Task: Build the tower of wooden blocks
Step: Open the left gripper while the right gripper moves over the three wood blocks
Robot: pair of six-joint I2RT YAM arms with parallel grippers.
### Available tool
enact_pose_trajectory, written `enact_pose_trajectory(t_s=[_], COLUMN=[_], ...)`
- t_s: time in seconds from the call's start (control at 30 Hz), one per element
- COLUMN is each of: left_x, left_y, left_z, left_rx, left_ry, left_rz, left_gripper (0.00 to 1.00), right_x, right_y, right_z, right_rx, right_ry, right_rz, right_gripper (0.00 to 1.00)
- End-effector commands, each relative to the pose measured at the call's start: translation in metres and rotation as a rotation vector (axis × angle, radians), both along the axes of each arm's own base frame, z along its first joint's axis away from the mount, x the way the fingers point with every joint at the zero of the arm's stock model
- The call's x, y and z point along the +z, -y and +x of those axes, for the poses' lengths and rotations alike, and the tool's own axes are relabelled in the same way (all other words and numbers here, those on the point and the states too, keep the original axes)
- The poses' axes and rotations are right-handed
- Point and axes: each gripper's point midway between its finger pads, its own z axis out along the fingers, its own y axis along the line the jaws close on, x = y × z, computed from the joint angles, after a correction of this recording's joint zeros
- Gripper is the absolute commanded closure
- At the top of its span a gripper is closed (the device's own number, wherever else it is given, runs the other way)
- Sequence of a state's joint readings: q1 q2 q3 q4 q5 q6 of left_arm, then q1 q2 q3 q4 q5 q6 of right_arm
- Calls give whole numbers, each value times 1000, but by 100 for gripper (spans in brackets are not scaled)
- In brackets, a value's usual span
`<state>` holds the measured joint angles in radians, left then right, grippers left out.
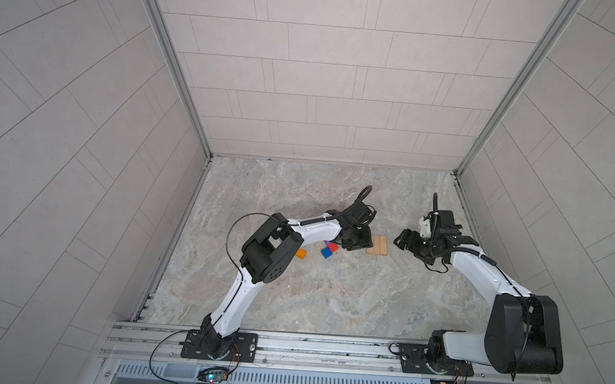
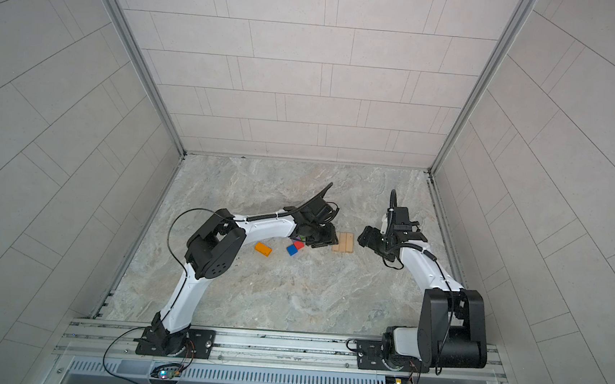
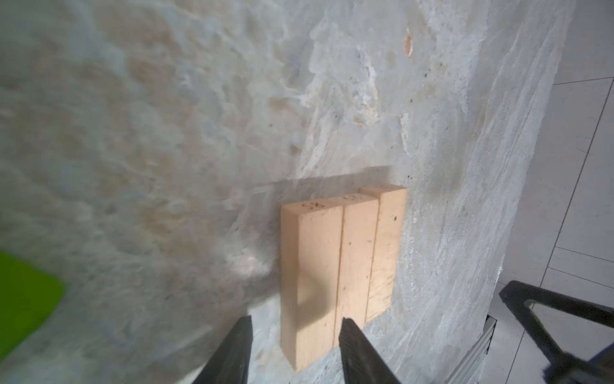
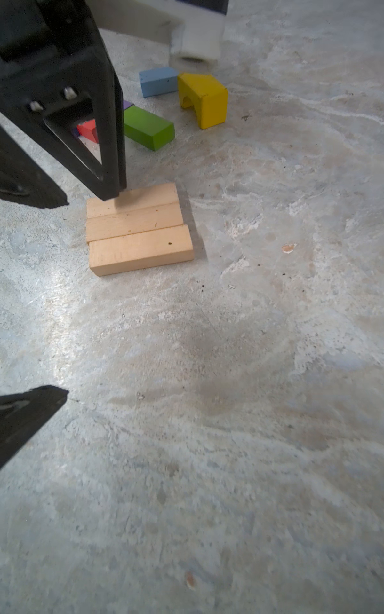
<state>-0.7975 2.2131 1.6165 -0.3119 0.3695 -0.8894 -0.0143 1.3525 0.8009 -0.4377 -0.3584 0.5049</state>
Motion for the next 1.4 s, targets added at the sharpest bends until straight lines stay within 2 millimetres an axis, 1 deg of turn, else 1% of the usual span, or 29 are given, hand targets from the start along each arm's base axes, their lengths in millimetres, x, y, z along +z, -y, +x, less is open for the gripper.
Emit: enact_pose_trajectory(t_s=[0.0,0.1,0.17,0.33,0.47,0.57,0.63,0.93,1.13,1.37], left_x=[29,35,34,22,11,8,7,1,-5,-12], left_y=[-20,-33,-39,-48,-56,-59,-60,-63,-60,-57], left_z=[4,4,3,-2,-5,-6,-6,-7,-6,-3], left_rx=[-12,-25,-38,-57,-100,-113,-117,-151,-176,-168], left_ry=[48,71,74,53,50,61,67,93,99,99], left_rz=[32,79,110,173,245,278,296,418,483,492], left_gripper=[48,44,41,35,26,18,15,11,11,11], right_x=[-5,-11,-14,-16,-18,-22,-23,-21,-28,-38], right_y=[10,14,16,26,32,34,35,26,25,23], right_z=[0,4,8,19,26,29,32,48,50,48], right_rx=[6,9,10,4,13,22,28,89,112,148], right_ry=[-30,-50,-62,-81,-102,-117,-118,-111,-131,-168], right_rz=[-60,-84,-101,-164,-225,-265,-288,-372,-404,-449], right_gripper=[15,15,15,15,15,14,14,9,8,7])
